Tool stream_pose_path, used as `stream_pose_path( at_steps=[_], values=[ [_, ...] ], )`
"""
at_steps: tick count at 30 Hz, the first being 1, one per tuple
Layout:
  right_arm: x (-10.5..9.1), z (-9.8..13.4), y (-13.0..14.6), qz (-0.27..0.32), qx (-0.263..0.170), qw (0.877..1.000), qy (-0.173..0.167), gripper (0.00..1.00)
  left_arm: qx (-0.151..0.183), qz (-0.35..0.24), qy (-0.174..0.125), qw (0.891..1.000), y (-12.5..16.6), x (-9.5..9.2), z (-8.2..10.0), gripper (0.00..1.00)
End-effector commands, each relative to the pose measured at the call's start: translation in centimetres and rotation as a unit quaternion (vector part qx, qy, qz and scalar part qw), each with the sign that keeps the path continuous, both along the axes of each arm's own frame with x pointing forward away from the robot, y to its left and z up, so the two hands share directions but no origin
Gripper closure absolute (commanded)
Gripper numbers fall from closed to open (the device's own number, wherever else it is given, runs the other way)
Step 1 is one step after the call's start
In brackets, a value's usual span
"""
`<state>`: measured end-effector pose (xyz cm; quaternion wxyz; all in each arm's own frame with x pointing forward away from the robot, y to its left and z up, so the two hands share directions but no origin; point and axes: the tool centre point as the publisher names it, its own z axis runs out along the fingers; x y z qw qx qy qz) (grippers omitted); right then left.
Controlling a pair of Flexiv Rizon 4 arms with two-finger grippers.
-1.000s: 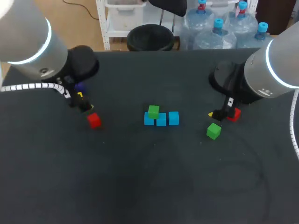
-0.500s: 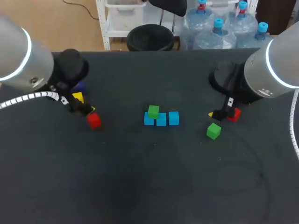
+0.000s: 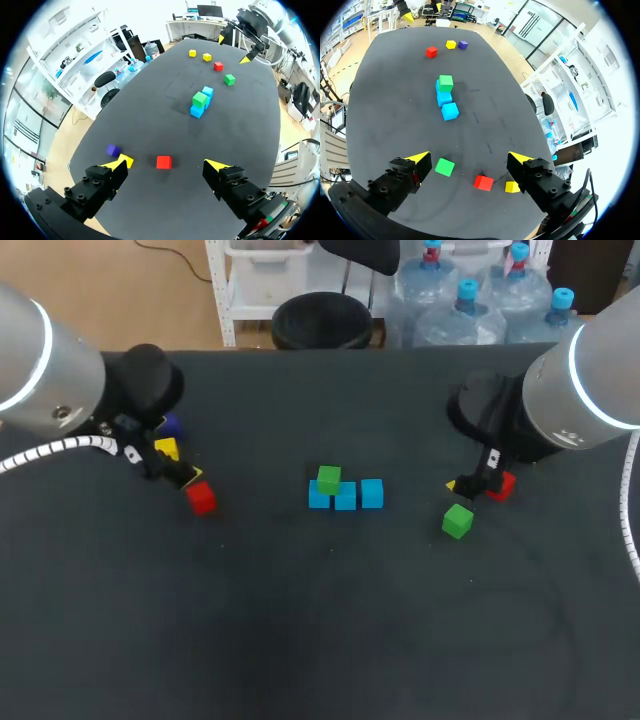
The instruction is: Place the blue cubes, place green cubes on the blue cubes, place the yellow cubes on the green cubes, then place the red cubes on the yellow cubes, and place purple cube on the red cubes.
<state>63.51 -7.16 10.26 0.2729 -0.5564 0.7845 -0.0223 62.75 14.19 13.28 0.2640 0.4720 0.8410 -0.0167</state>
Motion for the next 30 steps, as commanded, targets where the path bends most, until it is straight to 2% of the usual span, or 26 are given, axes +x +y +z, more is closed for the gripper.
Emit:
stream_pose_path(
  at_steps=[1, 8, 15, 18, 22, 24, 30],
  values=[
    [-0.2, -0.2, 0.0, -0.002, 0.001, 1.000, -0.006, 0.00, -0.001, -0.001, 0.000, 1.000, 0.1, 0.0, 0.0, 0.00],
    [0.0, 0.3, 0.0, -0.001, 0.013, 1.000, -0.005, 0.00, -0.001, -0.001, 0.000, 1.000, 0.1, 0.0, 0.0, 0.00],
    [-0.2, 1.1, -0.3, -0.010, 0.044, 0.997, -0.056, 0.00, -0.001, -0.001, 0.000, 1.000, 0.1, 0.0, 0.0, 0.00],
    [-0.6, 1.2, -0.8, -0.020, 0.054, 0.994, -0.089, 0.00, -0.001, -0.001, 0.000, 1.000, 0.1, 0.0, 0.0, 0.00],
    [-1.0, 1.6, -1.6, -0.042, 0.092, 0.984, -0.148, 0.00, -0.001, -0.001, 0.000, 1.000, 0.1, 0.0, 0.0, 0.00],
    [-1.1, 1.8, -1.5, -0.053, 0.094, 0.979, -0.176, 0.00, -0.001, -0.001, 0.000, 1.000, 0.1, 0.0, 0.0, 0.00],
    [-0.4, 2.5, -1.4, -0.090, 0.132, 0.966, -0.204, 0.00, -0.001, -0.001, 0.000, 1.000, 0.1, 0.0, 0.0, 0.00]
  ],
)
